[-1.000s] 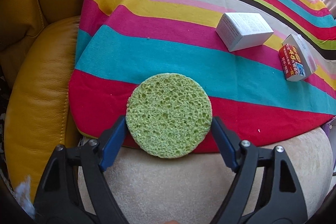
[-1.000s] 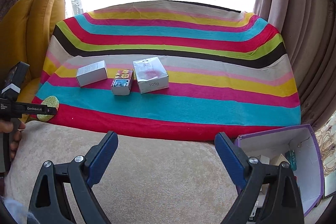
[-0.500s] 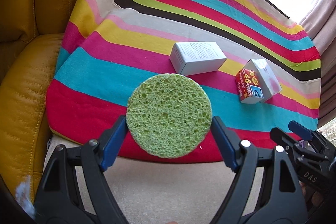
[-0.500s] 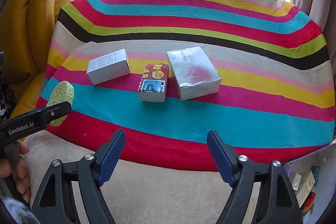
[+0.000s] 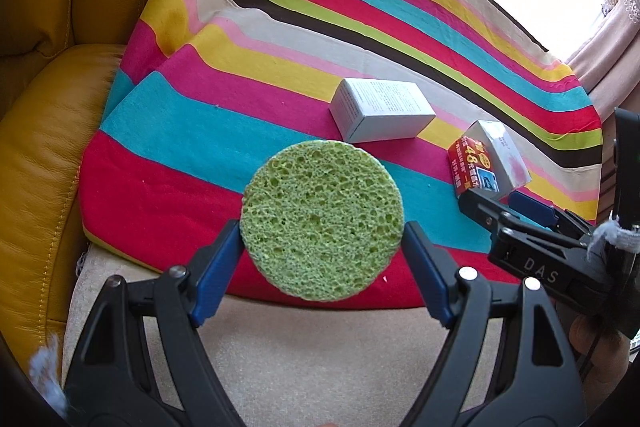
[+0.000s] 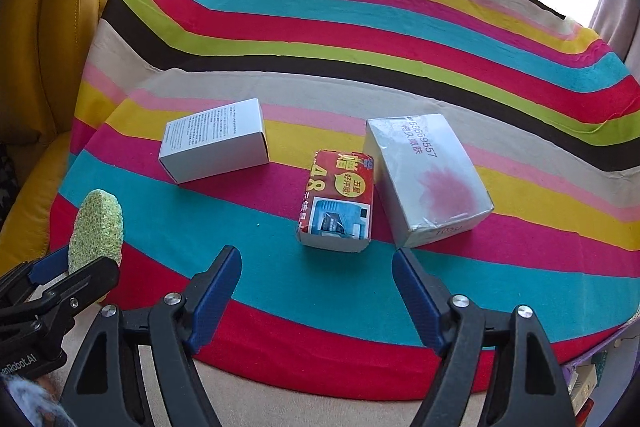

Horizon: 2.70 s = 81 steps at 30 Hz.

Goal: Organize objects
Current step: 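Grasp the red printed box with the right tool, then carry the sponge and red box into the storage box and open both tools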

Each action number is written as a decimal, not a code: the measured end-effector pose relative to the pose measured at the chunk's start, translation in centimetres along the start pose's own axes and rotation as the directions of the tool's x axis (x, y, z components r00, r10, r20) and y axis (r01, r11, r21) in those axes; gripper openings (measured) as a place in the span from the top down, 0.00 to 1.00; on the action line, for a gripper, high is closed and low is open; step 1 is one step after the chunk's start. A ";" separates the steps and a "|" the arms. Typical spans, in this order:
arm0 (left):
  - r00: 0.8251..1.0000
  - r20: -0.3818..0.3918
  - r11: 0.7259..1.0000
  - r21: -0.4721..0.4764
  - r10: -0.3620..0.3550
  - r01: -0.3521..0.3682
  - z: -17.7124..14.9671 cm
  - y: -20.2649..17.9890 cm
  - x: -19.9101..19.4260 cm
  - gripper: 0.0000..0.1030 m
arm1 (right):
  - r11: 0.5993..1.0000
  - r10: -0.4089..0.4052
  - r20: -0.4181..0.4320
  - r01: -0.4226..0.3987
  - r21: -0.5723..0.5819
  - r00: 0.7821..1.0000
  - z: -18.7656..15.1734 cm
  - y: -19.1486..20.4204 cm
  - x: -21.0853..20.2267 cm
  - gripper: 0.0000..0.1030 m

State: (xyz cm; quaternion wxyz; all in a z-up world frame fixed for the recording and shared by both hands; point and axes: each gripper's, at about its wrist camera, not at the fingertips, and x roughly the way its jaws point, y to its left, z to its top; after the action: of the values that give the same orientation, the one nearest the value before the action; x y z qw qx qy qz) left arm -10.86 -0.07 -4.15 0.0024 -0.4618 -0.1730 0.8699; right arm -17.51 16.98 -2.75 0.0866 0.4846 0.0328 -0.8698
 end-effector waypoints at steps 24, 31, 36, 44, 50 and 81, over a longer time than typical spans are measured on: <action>1.000 0.015 1.000 0.005 -0.011 0.011 -0.3 0.1 0.0 0.20 | 0.998 -0.061 -0.007 0.061 -0.002 0.998 1.6 0.0 3.6 0.59; 0.999 0.032 0.999 0.037 -0.005 0.004 -0.4 -0.6 -0.6 0.20 | 0.997 -0.077 0.078 0.076 0.014 0.994 0.3 -0.3 0.4 0.59; 0.999 0.043 0.997 0.071 0.007 -0.010 -0.6 -1.5 -1.4 0.20 | 0.996 -0.074 0.111 0.070 0.048 0.991 -0.9 -1.3 -2.0 0.59; 0.999 0.039 0.993 0.114 0.006 -0.011 -1.5 -3.6 -2.1 0.20 | 0.994 -0.080 0.155 0.069 0.080 0.985 -3.8 -2.4 -5.7 0.59; 0.999 0.031 0.985 0.173 -0.025 0.019 -2.8 -6.6 -2.5 0.20 | 0.990 -0.100 0.180 0.080 0.116 0.979 -6.3 -4.0 -8.5 0.59; 0.929 -0.157 0.754 0.545 -0.336 0.365 -12.1 -29.2 -2.9 0.20 | 0.810 -0.395 0.107 0.290 0.510 0.912 -20.3 -24.3 -19.0 0.59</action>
State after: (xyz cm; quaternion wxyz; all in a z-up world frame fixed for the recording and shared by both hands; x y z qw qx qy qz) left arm -3.96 30.49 0.79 0.3064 -0.4207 0.0093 0.8539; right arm 4.86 46.03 2.03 -0.1933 0.3828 -0.1074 -0.8970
